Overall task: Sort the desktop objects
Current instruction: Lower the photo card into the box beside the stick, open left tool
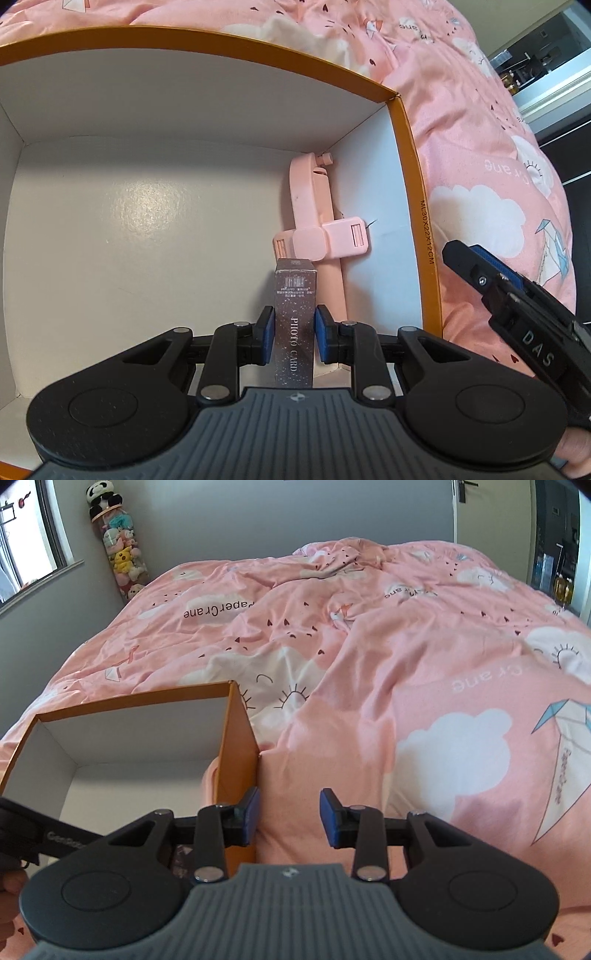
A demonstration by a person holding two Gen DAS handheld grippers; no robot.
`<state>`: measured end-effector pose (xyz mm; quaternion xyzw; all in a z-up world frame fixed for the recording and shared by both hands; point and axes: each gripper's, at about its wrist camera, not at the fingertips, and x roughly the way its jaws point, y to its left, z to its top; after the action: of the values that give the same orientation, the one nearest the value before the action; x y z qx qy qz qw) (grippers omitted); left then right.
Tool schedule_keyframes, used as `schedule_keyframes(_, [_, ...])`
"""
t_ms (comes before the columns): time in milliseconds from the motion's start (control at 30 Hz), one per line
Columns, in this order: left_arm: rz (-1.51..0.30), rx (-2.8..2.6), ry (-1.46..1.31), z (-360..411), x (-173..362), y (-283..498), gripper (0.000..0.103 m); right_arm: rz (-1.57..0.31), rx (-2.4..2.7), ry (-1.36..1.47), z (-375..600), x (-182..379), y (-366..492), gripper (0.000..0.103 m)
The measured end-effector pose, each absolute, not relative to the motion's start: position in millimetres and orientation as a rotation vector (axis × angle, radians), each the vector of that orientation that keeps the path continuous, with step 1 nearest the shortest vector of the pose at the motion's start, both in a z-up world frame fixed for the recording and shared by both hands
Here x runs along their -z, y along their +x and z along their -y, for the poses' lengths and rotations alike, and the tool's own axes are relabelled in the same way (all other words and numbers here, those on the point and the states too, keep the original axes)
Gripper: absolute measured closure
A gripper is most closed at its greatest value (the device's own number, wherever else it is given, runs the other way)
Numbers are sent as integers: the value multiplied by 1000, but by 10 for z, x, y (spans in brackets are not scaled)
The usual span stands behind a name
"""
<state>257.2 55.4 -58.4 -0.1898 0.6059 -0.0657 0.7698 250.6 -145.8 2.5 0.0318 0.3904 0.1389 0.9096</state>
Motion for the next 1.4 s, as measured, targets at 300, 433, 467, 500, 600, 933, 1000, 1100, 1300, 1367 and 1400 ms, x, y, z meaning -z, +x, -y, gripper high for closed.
schedule_keyframes(300, [-1405, 154, -400, -629, 590, 2655, 78, -813, -285, 80, 1533, 22, 2454, 63])
schedule_keyframes(433, [-1464, 170, -379, -625, 608, 2742, 77, -820, -284, 98, 1557, 41, 2453, 63])
schedule_keyframes(467, [-1475, 175, -371, -601, 607, 2767, 78, -822, -287, 103, 1554, 48, 2455, 63])
schedule_keyframes(500, [-1484, 180, -362, -571, 614, 2789, 78, -823, -289, 106, 1547, 52, 2455, 63])
schedule_keyframes(600, [-1513, 186, -357, -491, 664, 2853, 78, -823, -294, 102, 1532, 48, 2458, 63])
schedule_keyframes(933, [-1548, 160, -522, -444, 789, 2918, 75, -828, -292, 106, 1549, 82, 2486, 63])
schedule_keyframes(1000, [-1539, 170, -551, -427, 795, 2899, 74, -832, -295, 105, 1544, 96, 2483, 63])
schedule_keyframes(1100, [-1524, 173, -536, -404, 785, 2879, 74, -840, -304, 108, 1549, 110, 2473, 63])
schedule_keyframes(1300, [-1494, 194, -516, -413, 784, 2851, 74, -860, -313, 120, 1552, 159, 2449, 63])
schedule_keyframes(1367, [-1490, 198, -503, -405, 766, 2857, 73, -867, -320, 117, 1540, 166, 2439, 63])
schedule_keyframes(1400, [-1488, 200, -497, -423, 746, 2837, 73, -870, -326, 113, 1534, 163, 2431, 63])
